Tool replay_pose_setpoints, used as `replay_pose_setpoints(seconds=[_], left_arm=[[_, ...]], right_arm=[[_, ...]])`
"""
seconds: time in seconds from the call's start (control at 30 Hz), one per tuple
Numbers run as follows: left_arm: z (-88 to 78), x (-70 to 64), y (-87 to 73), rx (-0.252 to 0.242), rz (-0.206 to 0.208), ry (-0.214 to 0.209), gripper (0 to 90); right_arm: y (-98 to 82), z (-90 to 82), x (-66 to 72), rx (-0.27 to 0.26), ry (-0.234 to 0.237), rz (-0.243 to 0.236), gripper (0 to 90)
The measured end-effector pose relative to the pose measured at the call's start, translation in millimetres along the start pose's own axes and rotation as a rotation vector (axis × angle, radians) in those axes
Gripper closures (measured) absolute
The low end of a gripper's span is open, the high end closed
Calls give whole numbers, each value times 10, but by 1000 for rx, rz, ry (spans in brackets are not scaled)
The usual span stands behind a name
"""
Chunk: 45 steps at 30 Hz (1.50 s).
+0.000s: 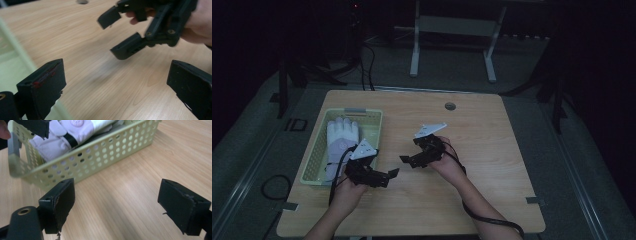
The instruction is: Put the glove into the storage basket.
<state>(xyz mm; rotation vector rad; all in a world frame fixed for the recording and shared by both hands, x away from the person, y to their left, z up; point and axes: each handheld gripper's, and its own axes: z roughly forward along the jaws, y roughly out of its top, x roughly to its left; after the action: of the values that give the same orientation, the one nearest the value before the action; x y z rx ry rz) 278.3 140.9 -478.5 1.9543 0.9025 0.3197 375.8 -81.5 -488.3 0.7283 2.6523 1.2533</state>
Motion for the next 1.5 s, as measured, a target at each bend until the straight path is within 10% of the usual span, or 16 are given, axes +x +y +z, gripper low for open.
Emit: replay_pose_setpoints(seconds=[0.8,1.5], left_arm=[[641,-534,-253,42,80,-237,22],[968,-913,-363,90,198,-311,22]], right_arm=[[-780,-288,-206,-32,-20,23,144],[-1261,-610,-234,-62,-84,22,141]])
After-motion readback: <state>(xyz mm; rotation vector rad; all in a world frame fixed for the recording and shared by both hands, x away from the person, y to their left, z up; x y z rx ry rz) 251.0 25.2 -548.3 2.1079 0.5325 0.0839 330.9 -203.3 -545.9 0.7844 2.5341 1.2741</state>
